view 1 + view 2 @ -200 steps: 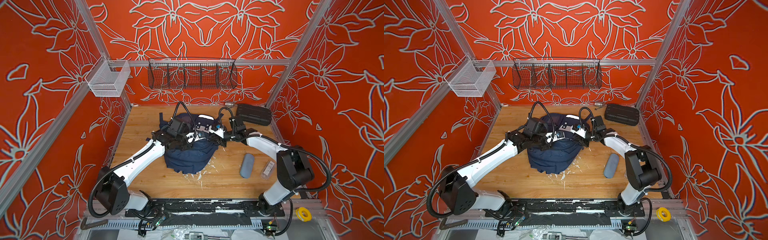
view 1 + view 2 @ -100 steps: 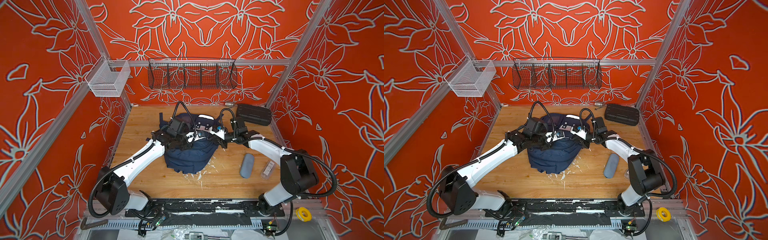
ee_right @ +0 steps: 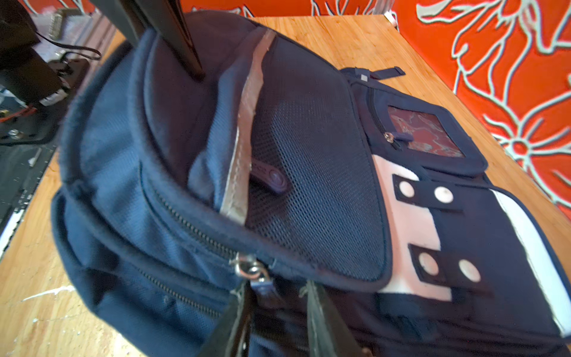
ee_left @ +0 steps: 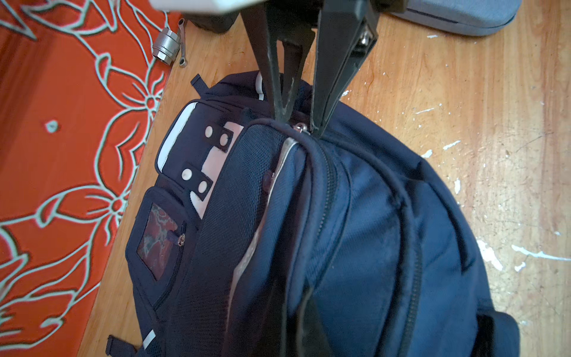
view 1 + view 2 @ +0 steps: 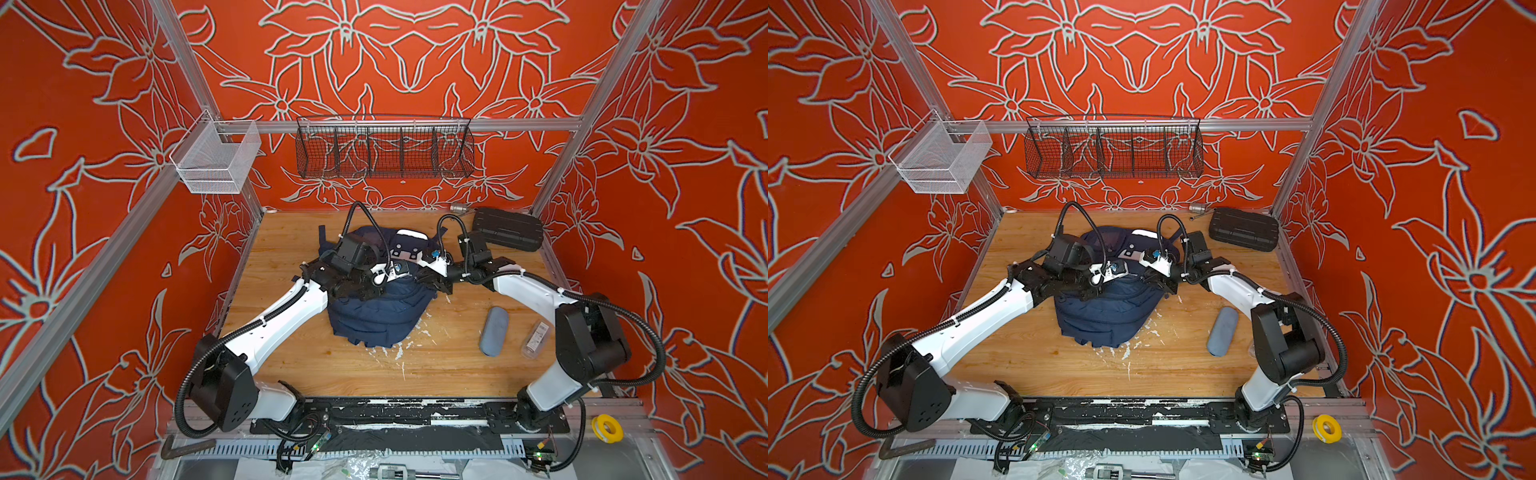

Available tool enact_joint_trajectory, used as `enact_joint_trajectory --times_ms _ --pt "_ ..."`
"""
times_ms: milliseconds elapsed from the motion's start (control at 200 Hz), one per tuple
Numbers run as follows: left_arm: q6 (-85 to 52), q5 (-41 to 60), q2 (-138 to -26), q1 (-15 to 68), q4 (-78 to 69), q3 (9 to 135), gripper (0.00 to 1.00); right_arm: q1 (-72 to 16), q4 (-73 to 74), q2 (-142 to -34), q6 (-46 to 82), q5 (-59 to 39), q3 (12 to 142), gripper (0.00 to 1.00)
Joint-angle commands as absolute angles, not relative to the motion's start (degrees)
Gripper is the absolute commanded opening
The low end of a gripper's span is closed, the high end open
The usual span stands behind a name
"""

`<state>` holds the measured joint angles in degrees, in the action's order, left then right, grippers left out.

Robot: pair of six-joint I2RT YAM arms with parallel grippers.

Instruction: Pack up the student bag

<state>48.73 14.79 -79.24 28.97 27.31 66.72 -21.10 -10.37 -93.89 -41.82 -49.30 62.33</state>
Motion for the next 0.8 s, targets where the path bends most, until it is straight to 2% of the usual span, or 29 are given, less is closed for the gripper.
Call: enact_joint_trajectory --times_ms 0,135,265,430,555,791 --pt "45.94 19.01 -76.19 27.63 18.0 68.34 0.0 -22.21 -14.93 -96.08 -43.05 -54.4 63.41 0.33" --pt "43.9 19.49 -76.89 27.25 17.16 68.66 0.0 -23.35 -13.92 -96.81 -41.69 -55.28 63.47 0.33" --pt "42.98 19.74 -77.21 27.2 16.7 68.47 0.0 -23.38 -8.45 -97.31 -36.33 -53.98 62.5 0.24" --pt "42.63 19.66 -76.67 26.82 16.45 67.99 0.0 -23.38 -3.68 -97.56 -30.62 -52.25 62.64 0.17" --pt "42.15 19.76 -76.16 26.0 16.45 67.59 0.0 -23.33 -3.6 -97.25 -29.36 -50.42 62.78 0.12" --pt "41.67 20.07 -75.92 24.83 16.87 67.15 0.0 -23.39 -5.37 -94.91 -28.8 -48.08 61.4 0.09"
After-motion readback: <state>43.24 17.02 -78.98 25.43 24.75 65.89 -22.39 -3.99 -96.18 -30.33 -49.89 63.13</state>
